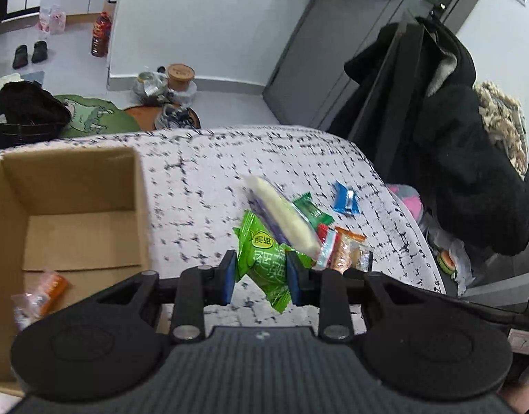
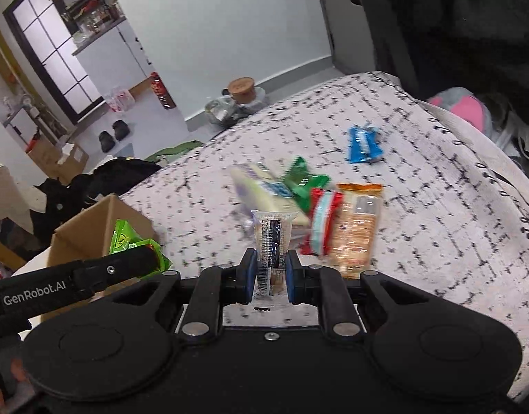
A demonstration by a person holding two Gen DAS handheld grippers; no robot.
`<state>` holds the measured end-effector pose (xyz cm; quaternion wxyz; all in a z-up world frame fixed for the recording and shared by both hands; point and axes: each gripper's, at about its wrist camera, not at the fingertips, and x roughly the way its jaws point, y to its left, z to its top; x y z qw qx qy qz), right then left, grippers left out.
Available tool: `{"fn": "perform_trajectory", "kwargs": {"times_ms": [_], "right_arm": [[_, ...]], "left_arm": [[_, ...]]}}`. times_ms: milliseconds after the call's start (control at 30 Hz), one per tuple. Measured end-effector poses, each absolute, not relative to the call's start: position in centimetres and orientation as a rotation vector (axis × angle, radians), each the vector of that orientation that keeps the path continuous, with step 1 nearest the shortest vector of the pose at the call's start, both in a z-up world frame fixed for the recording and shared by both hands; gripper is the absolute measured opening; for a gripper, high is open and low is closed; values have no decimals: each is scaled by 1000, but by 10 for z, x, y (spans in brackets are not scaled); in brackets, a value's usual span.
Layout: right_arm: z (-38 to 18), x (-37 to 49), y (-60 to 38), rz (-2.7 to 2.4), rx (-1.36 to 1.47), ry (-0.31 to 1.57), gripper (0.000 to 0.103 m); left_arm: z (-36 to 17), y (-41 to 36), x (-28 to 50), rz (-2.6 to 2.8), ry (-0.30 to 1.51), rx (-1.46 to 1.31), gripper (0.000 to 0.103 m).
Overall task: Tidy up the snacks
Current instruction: 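Lift both held snacks and move them toward the cardboard box, then lower both snacks into the cardboard box and open both grippers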
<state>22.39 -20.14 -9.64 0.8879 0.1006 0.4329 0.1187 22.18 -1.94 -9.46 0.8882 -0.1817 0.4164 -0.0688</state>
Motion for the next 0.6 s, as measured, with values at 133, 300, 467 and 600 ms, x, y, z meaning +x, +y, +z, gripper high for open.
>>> {"fn": "perform_trajectory", "kwargs": {"times_ms": [133,300,467,600], "right_arm": [[-92,221,-185,286,207,890,17],[-86,218,-163,328,195,876,17],[-79,215,-139,369,186,858,17],[-76,211,-117,408,168,856,17]], "left_arm": [[-87,-3,213,-122,838,-387,29],[-80,18,204,-85,809,-403,29],[-77,41,195,-48,791,-420,29],[-79,63,187,-12,785,-430,29]]}}
